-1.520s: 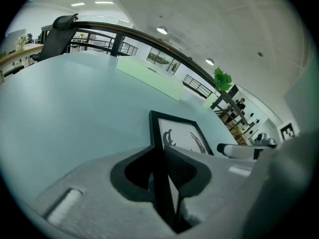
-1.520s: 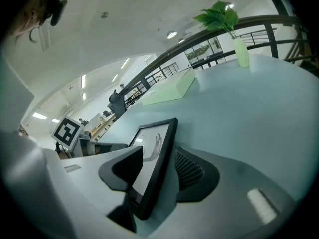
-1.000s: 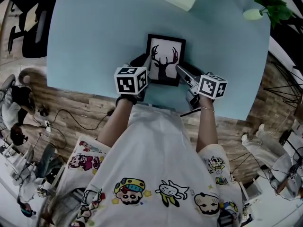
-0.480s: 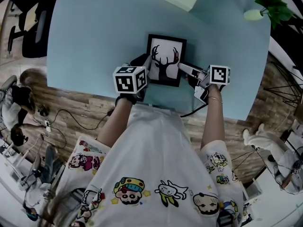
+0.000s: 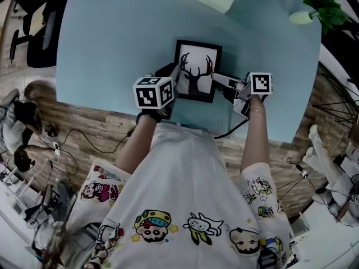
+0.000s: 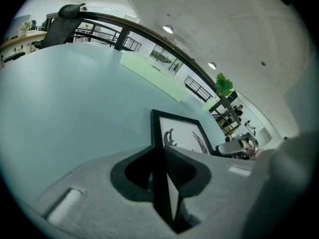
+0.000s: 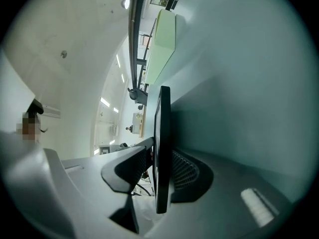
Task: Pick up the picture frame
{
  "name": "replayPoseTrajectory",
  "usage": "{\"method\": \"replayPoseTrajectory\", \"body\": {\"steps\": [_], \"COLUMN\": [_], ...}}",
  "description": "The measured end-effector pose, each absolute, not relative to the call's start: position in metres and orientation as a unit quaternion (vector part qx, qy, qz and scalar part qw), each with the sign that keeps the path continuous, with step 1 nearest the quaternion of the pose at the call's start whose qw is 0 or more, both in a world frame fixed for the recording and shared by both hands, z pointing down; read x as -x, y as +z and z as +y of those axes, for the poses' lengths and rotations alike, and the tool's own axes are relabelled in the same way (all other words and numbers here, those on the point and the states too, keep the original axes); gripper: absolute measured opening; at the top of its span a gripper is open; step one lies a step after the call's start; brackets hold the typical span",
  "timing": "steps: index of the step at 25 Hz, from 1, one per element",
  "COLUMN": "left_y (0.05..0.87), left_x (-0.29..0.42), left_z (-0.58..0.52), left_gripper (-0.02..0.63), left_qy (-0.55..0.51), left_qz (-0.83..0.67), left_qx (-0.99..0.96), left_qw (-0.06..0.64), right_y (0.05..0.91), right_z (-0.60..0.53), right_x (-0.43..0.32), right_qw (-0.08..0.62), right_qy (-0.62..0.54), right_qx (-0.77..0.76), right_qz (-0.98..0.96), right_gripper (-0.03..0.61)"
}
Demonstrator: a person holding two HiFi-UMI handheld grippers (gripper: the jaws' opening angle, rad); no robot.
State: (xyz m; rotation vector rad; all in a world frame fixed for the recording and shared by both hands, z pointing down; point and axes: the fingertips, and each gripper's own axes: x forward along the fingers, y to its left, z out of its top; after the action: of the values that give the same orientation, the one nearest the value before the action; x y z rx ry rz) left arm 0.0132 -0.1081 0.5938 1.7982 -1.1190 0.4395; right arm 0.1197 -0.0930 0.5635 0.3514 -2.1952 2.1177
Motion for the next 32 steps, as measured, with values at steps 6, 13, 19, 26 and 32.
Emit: {"method": "replayPoseTrajectory", "body": {"steps": [6,13,19,26,32], "left_y": [0.593,0.593,0.593,0.593,0.593], "left_x": [-0.012,-0.013,-0.016,-0.014,-0.014], "left_z": [-0.107,-0.107,-0.107,-0.106,-0.106], "left_gripper": [0.064,0.064,0.064,0.064,0.064], "left_qy": [0.178,0.18,0.188,0.189,0.186], "left_qz": [-0.457,-0.458,-0.454,-0.455,-0.455], "left_qx": [-0.734,-0.733,-0.741,-0.741,-0.74], "left_qw": [0.47,0.469,0.458,0.457,0.458], "right_y": [0.565,0.564,0.563,0.567,0.569], "right_z": [-0.096,-0.095,-0.102,-0.1,-0.1], "right_x": [-0.121,-0.12,-0.099,-0.089,-0.089], "right_qw": [0.031,0.037,0.034,0.059,0.058], "right_qy": [0.688,0.687,0.698,0.685,0.678], "right_qx": [-0.098,-0.092,-0.07,-0.077,-0.09], "right_qz": [-0.719,-0.72,-0.712,-0.722,-0.727], "right_gripper": [0.135,0.133,0.159,0.086,0.035]}}
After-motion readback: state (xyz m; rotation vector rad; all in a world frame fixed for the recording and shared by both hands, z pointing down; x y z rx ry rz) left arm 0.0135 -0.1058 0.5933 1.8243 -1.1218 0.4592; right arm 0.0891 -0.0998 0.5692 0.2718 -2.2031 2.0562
